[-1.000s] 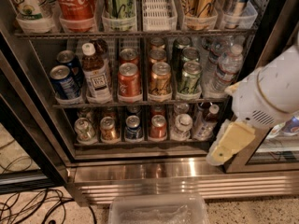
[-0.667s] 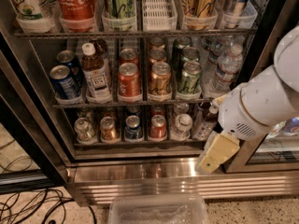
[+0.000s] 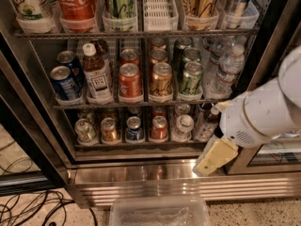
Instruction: Pick green can from middle shelf of fridge
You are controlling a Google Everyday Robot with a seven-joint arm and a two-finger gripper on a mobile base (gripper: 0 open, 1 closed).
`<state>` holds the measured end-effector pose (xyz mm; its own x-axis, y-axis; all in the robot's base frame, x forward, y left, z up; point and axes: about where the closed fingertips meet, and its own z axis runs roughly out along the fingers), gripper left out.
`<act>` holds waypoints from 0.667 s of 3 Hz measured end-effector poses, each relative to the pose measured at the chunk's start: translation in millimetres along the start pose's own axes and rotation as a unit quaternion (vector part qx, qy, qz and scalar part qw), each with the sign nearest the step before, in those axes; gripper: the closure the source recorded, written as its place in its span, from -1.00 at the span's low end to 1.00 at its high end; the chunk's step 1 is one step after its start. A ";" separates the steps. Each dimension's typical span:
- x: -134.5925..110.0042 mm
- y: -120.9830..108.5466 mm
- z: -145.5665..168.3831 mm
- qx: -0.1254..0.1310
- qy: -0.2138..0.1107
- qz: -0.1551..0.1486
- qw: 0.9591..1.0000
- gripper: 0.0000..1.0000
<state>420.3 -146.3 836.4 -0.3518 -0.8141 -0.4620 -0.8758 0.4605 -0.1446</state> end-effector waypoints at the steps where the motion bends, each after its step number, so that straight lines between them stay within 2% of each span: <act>1: 17.0 0.3 34.1 0.012 -0.051 0.059 0.997 -1.00; 2: 11.1 -12.9 51.8 0.046 -0.112 0.090 0.989 -1.00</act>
Offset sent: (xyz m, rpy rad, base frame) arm 0.0685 -0.0024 -0.0492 0.3625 -0.3093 -0.2954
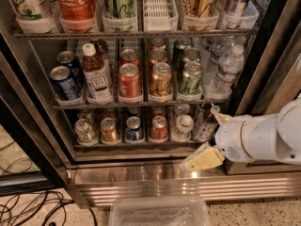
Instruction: Pick green can from middle shelf of fridge
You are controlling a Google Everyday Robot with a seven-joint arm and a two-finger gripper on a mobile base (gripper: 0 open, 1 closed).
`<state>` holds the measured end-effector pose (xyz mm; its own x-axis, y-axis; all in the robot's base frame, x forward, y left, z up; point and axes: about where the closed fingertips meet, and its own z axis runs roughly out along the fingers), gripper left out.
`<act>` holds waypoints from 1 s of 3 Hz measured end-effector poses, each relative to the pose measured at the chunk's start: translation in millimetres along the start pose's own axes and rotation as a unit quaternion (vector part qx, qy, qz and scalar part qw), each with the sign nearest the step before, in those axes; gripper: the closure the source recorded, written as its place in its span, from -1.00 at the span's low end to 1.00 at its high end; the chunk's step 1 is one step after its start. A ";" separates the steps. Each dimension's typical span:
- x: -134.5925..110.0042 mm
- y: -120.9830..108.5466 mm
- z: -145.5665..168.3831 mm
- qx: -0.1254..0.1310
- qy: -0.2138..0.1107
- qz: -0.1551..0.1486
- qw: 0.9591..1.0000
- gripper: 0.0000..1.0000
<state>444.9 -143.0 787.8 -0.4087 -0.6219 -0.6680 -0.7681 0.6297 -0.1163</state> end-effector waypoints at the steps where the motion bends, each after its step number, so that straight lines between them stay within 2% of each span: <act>1: -13.9 -24.6 9.4 0.042 -0.058 0.017 0.997 -1.00; 2: -25.3 -47.7 10.1 0.077 -0.098 0.022 0.992 -1.00; 3: -25.4 -47.7 10.2 0.077 -0.098 0.022 0.992 -1.00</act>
Offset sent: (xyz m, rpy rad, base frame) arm 0.0771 -0.0235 0.0225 0.1650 -0.2874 -0.1729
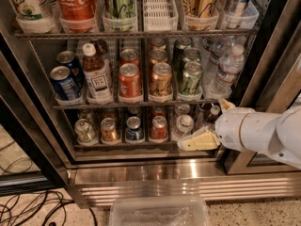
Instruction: Pick green can from middle shelf of fridge
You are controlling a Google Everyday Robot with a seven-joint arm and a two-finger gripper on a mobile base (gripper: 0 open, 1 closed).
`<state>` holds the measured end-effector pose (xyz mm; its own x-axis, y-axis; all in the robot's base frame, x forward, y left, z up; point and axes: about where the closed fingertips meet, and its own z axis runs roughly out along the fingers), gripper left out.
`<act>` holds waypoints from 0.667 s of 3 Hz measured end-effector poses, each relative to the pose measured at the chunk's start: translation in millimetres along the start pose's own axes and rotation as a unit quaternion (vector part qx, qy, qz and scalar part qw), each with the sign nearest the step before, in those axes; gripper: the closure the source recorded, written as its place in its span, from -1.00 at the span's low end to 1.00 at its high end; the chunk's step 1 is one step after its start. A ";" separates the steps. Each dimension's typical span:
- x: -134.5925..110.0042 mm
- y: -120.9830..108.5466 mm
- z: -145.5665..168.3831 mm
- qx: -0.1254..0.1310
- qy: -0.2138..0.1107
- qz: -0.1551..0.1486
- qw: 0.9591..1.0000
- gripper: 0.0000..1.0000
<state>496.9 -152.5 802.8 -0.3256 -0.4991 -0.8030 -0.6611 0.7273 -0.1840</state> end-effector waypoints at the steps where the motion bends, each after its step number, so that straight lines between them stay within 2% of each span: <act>1: -9.5 -6.8 11.1 0.021 -0.040 0.009 0.999 -1.00; 2: -15.1 -35.9 18.2 0.070 -0.109 0.040 0.991 -1.00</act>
Offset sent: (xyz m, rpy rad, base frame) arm 0.0697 0.0149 0.0296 0.3103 -0.3569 -0.1491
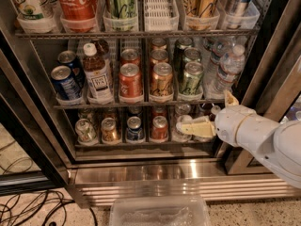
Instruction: Pick green can from middle shelf of fridge
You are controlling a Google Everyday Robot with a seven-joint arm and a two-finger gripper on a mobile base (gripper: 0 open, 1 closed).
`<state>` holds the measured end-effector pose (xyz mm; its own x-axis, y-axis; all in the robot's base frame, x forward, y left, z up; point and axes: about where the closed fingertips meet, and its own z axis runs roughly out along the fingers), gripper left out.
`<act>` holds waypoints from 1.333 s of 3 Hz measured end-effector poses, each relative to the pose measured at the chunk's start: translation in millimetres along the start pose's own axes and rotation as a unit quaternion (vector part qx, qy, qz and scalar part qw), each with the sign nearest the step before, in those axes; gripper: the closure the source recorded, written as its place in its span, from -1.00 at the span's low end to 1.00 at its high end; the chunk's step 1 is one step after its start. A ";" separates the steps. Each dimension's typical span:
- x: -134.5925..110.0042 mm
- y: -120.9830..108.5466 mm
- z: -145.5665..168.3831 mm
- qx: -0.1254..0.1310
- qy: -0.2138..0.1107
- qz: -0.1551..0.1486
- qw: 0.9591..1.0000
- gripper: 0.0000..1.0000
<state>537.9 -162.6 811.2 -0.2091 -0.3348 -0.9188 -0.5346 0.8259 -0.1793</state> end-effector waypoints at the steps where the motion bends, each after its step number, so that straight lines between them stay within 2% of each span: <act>1: -15.2 -1.0 14.0 0.022 -0.055 0.024 0.998 -1.00; 2: -30.5 5.2 21.9 0.038 -0.091 0.029 0.995 -1.00; 3: -39.9 10.4 21.3 0.051 -0.109 0.014 0.993 -1.00; 4: -40.0 10.4 21.3 0.052 -0.109 0.014 0.993 -1.00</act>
Offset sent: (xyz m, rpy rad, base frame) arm 0.0280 0.0364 0.0312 0.1784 -0.2286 -0.0896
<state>558.1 -130.9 838.5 -0.0349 -0.2149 -0.9760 -0.4422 0.8791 -0.1777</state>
